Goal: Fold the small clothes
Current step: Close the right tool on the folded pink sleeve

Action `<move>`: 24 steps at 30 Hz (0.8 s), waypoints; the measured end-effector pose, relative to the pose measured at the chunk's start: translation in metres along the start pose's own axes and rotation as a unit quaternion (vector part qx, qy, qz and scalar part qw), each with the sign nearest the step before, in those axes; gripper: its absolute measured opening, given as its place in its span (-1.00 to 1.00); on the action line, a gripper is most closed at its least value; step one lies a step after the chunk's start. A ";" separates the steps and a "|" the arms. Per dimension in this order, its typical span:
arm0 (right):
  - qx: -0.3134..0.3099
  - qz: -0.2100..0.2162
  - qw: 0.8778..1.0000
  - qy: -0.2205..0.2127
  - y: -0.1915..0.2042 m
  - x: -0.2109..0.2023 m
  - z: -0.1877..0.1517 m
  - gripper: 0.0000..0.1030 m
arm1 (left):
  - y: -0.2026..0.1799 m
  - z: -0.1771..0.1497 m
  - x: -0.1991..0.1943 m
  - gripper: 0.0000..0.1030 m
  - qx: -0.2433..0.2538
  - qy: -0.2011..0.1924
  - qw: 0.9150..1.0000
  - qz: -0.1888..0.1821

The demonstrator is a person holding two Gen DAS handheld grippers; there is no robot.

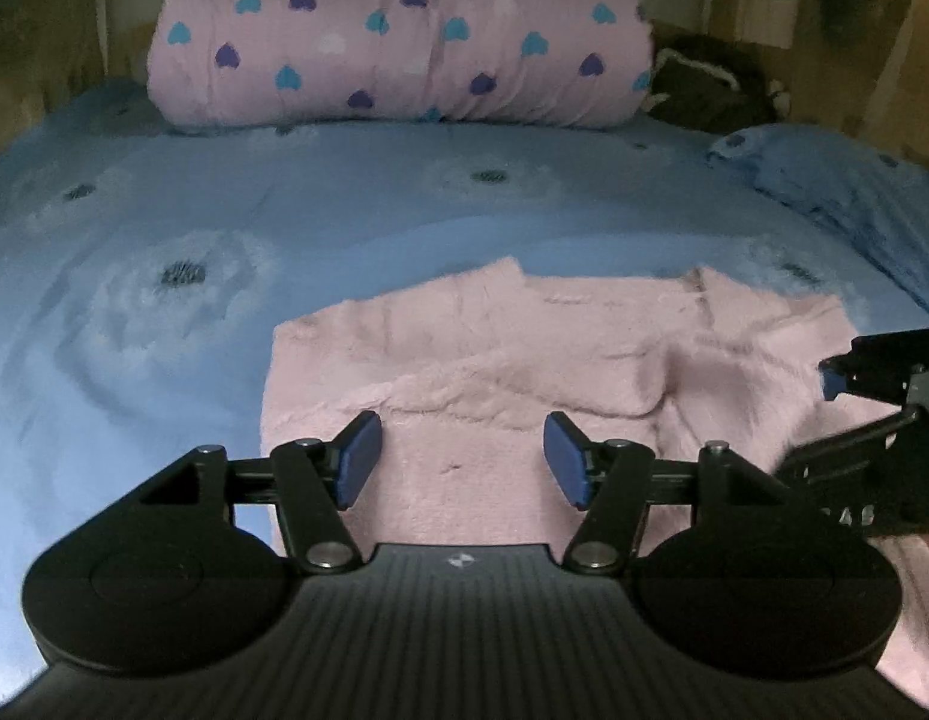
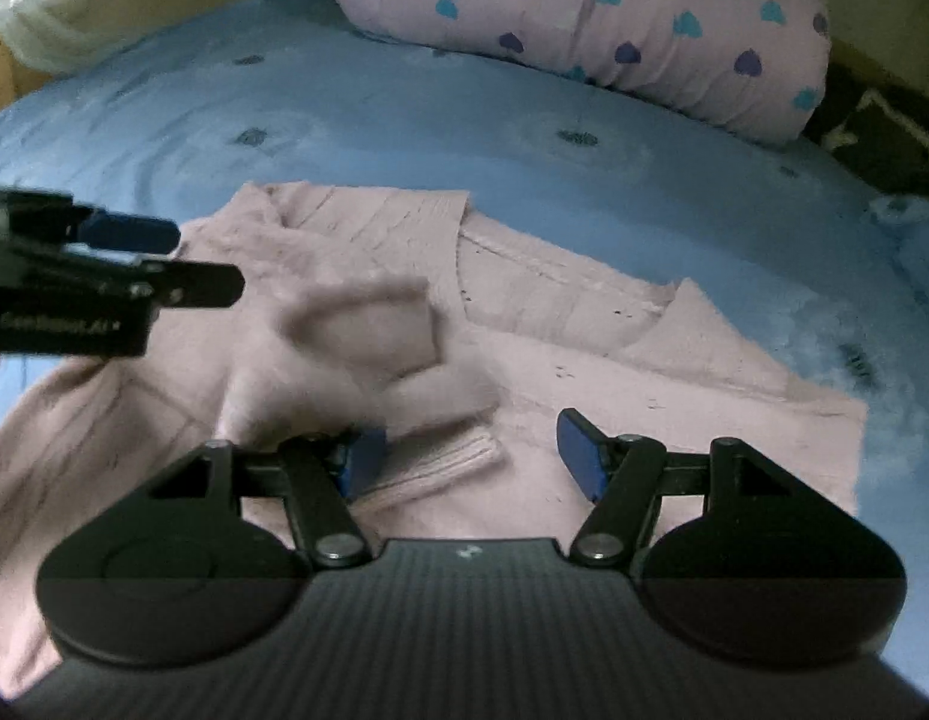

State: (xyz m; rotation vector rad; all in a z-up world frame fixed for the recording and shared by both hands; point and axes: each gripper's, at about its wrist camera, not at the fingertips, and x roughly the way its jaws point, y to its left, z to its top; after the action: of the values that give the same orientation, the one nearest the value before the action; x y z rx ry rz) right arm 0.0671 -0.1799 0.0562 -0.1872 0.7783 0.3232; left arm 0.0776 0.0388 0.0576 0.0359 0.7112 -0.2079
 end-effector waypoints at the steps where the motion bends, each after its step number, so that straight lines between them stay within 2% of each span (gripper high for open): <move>1: 0.010 0.012 1.000 -0.002 -0.002 0.006 0.000 0.27 | 0.002 -0.001 0.004 0.28 0.000 0.006 1.000 0.009; 4: 0.029 0.028 0.999 -0.010 -0.004 0.020 0.004 0.27 | 0.007 -0.004 0.014 0.29 -0.010 0.026 0.999 0.023; 8: 0.065 0.057 0.996 -0.010 -0.008 0.027 0.006 0.26 | 0.004 -0.005 0.018 0.29 -0.007 0.030 0.999 0.031; 20: 0.092 0.072 0.993 -0.033 -0.005 0.036 0.004 0.29 | -0.002 -0.006 0.021 0.35 0.000 0.032 0.999 0.042; 22: 0.076 0.070 0.994 -0.038 -0.002 0.035 0.004 0.11 | -0.003 -0.007 0.022 0.36 -0.001 0.031 0.999 0.044; 24: 0.061 0.075 0.994 -0.042 0.001 0.031 0.006 -0.37 | -0.004 -0.008 0.021 0.36 0.001 0.029 0.999 0.046</move>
State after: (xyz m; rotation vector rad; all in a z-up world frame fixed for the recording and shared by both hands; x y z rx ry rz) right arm 0.0914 -0.1703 0.0385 -0.0009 0.7278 0.4214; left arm 0.0872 0.0320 0.0385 0.0774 0.7649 -0.1199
